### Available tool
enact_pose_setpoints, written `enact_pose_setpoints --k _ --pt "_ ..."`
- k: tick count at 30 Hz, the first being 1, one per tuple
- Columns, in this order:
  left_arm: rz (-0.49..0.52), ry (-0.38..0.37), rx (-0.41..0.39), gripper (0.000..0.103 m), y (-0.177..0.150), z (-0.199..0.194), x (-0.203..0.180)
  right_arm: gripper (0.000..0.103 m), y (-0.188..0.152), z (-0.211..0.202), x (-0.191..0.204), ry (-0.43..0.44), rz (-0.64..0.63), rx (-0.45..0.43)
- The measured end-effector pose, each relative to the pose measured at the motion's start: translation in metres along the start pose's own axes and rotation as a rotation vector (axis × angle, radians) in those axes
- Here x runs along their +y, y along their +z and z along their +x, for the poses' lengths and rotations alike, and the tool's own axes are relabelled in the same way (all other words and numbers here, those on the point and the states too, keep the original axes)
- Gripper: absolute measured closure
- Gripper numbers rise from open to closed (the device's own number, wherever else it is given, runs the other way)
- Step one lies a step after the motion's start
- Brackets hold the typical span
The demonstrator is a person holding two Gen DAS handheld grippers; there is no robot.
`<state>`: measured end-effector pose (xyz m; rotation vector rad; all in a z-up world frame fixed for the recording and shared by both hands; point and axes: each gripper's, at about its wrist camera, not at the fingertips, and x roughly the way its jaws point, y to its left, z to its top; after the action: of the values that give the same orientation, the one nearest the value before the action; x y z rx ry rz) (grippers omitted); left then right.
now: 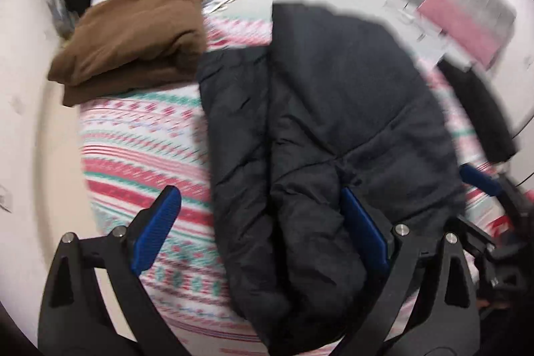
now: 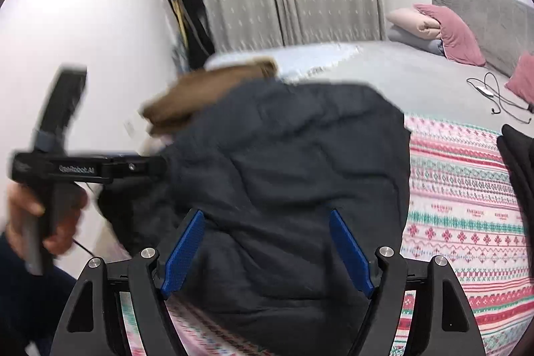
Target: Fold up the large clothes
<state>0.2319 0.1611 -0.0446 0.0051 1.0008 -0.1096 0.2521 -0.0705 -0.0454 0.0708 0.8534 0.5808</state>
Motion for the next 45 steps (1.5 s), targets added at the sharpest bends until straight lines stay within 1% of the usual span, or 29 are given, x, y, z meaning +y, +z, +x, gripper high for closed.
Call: enact_pose_setpoints --k 1,5,7,8,10,11,12,13,15,17,19,21,24,26,27,29,30,31,32,34,36,38,39,40,41,44,45 --pt "0.011 0.010 0.011 0.007 -0.002 0.002 0.000 0.031 -0.004 0.003 0.006 0.009 -0.022 0.011" --pt "0.008 0.019 0.031 0.007 -0.006 0.004 0.011 0.051 -0.012 0.019 0.023 0.020 -0.071 0.063" --pt "0.007 0.033 0.025 0.007 -0.007 0.003 0.015 0.052 -0.016 0.028 0.020 0.013 -0.090 0.088" --pt "0.019 0.053 0.021 0.007 -0.006 0.004 0.016 0.052 -0.018 0.036 0.016 0.010 -0.093 0.099" --pt "0.039 0.096 0.008 0.007 -0.002 0.003 0.015 0.052 -0.021 0.046 0.018 -0.008 -0.109 0.139" --pt "0.037 0.118 -0.016 0.007 0.001 -0.001 0.014 0.052 -0.022 0.051 0.021 -0.026 -0.115 0.153" --pt "0.040 0.134 -0.058 0.007 0.005 -0.008 0.010 0.052 -0.022 0.055 0.023 -0.040 -0.120 0.161" --pt "0.048 0.136 -0.088 0.007 0.009 -0.012 0.006 0.052 -0.022 0.058 0.026 -0.055 -0.128 0.169" --pt "0.090 0.116 -0.172 0.007 0.020 -0.029 -0.013 0.052 -0.023 0.065 0.031 -0.073 -0.142 0.187" --pt "0.144 0.100 -0.209 0.007 0.032 -0.034 -0.035 0.052 -0.021 0.075 0.037 -0.082 -0.147 0.203" --pt "0.202 0.083 -0.198 0.007 0.047 -0.025 -0.057 0.052 -0.020 0.082 0.039 -0.092 -0.139 0.221" --pt "0.221 0.119 -0.130 0.007 0.062 0.003 -0.068 0.052 -0.018 0.088 0.040 -0.094 -0.131 0.231" --pt "0.184 0.178 -0.059 0.007 0.073 0.040 -0.055 0.052 -0.015 0.096 0.044 -0.090 -0.122 0.235" --pt "0.149 0.151 -0.027 0.006 0.074 0.052 -0.042 0.052 -0.014 0.093 0.043 -0.068 -0.112 0.232" --pt "0.121 0.129 -0.019 0.006 0.072 0.054 -0.034 0.052 -0.012 0.091 0.041 -0.039 -0.102 0.233" --pt "0.106 0.117 -0.023 0.006 0.067 0.055 -0.025 0.052 -0.006 0.084 0.032 0.022 -0.068 0.239" --pt "0.109 0.118 -0.030 0.006 0.065 0.056 -0.022 0.052 0.002 0.078 0.022 0.076 -0.016 0.236" --pt "0.108 0.115 -0.034 0.006 0.063 0.055 -0.020 0.052 0.006 0.075 0.016 0.098 0.013 0.227" --pt "0.103 0.109 -0.036 0.006 0.061 0.056 -0.018 0.051 0.017 0.068 0.002 0.120 0.064 0.197" --pt "0.079 0.085 -0.029 0.006 0.058 0.058 -0.010 0.051 0.037 0.065 -0.018 0.119 0.113 0.155" --pt "0.069 0.066 -0.026 0.006 0.057 0.060 -0.007 0.051 0.065 0.072 -0.043 0.110 0.172 0.122" --pt "0.066 0.056 -0.027 0.005 0.056 0.060 -0.012 0.051 0.086 0.086 -0.062 0.144 0.229 0.116" --pt "0.064 0.054 -0.027 0.005 0.056 0.062 -0.011 0.051 0.102 0.101 -0.074 0.153 0.265 0.122" --pt "0.062 0.053 -0.027 0.004 0.055 0.062 -0.011 0.051 0.115 0.116 -0.080 0.133 0.272 0.134" --pt "0.061 0.051 -0.027 0.004 0.054 0.063 -0.011 0.051 0.119 0.124 -0.089 0.107 0.267 0.153" --pt "0.055 0.040 -0.029 0.004 0.052 0.064 -0.009 0.051 0.139 0.169 -0.094 0.070 0.258 0.227" --pt "0.048 0.036 -0.031 0.004 0.052 0.065 -0.009 0.051 0.146 0.194 -0.098 0.029 0.261 0.269"
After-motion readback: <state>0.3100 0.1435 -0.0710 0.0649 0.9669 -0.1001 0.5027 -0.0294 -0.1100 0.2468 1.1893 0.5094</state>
